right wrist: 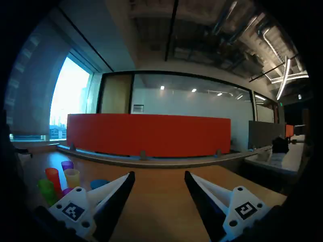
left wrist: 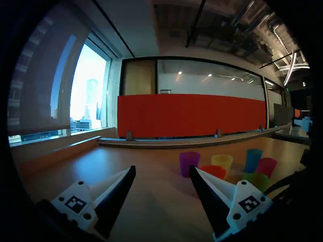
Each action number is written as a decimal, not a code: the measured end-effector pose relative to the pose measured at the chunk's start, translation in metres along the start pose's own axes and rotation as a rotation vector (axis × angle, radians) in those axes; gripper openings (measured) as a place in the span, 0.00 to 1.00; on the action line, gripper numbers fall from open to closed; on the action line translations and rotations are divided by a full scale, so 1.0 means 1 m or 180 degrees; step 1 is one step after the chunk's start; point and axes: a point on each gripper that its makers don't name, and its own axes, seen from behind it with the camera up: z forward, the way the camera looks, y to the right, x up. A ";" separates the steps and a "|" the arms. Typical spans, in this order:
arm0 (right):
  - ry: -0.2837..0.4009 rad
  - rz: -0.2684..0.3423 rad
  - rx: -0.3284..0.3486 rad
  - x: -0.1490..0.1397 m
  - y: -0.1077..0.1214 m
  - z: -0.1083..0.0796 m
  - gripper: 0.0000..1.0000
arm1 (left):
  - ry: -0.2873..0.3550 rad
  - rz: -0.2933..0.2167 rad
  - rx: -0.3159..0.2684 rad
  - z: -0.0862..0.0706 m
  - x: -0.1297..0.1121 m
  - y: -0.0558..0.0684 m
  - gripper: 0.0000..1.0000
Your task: Pour water
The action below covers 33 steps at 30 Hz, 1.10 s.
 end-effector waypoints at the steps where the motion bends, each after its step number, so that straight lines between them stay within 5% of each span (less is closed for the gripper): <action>1: -0.0003 0.0021 0.0019 -0.003 -0.002 0.001 0.96 | 0.0000 0.0000 0.0000 0.000 0.000 0.000 0.98; 14: -0.0067 0.0234 0.0106 -0.036 -0.004 0.004 0.97 | 0.0000 0.0000 0.0000 0.000 0.000 0.000 0.98; 33: -0.0156 0.0088 0.0077 -0.055 -0.004 0.008 0.97 | 0.0000 0.0001 0.0000 0.000 0.000 0.000 0.98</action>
